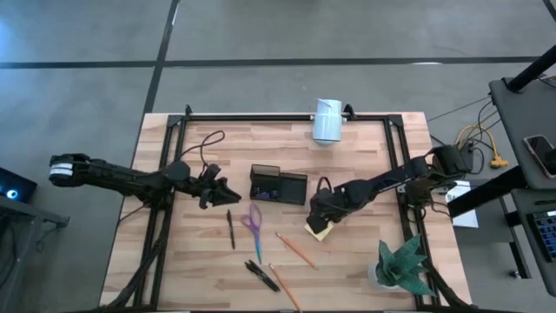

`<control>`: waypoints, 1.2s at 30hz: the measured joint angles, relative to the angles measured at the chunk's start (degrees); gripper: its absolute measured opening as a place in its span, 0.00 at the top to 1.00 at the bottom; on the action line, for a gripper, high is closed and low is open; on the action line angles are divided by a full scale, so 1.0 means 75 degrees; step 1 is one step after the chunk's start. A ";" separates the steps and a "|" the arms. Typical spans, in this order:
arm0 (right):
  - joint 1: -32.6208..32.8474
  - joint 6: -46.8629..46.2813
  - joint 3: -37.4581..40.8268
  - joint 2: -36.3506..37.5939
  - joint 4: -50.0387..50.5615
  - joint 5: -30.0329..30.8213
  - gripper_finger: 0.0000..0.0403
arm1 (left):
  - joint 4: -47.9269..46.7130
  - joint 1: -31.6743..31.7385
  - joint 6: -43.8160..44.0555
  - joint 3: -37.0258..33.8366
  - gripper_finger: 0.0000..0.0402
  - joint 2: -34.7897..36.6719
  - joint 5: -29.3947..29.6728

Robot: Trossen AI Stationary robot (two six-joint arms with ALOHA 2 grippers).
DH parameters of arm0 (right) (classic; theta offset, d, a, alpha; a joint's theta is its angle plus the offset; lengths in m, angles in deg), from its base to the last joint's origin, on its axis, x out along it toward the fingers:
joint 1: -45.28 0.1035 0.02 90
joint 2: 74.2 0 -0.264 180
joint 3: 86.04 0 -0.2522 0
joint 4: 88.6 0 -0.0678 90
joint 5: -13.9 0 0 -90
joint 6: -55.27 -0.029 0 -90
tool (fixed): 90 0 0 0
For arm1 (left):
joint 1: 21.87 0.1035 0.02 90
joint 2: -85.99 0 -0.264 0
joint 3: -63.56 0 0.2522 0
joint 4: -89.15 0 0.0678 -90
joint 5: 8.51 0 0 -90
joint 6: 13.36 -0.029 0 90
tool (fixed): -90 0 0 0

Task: Pick and place office supplies into organizer
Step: Put the yellow sticky notes into the black desk organizer

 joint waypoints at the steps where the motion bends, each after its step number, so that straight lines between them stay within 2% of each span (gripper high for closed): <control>1: 0.0007 0.0001 0.0000 -0.0046 0.0016 0.0088 0.35 | -0.0001 0.0000 0.0000 0.0000 0.67 -0.0023 -0.0003; 7: -0.0021 -0.0096 -0.0029 -0.0366 0.0055 0.0239 0.35 | -0.0019 0.0000 0.0064 0.0000 0.67 -0.0011 -0.0003; 13: -0.0009 -0.1477 -0.0017 -0.0339 -0.0013 0.0419 0.35 | -0.0001 0.0000 0.0154 0.0000 0.67 0.0086 0.0023; 21: 0.0306 -0.2397 -0.0029 -0.0270 -0.0108 0.1014 0.35 | 0.0000 0.0000 0.0183 0.0000 0.67 -0.0025 0.0198; 36: 0.0354 -0.2232 -0.0662 -0.0296 -0.0266 0.0962 0.35 | 0.0001 -0.0003 0.0187 0.0000 0.67 0.0052 0.0157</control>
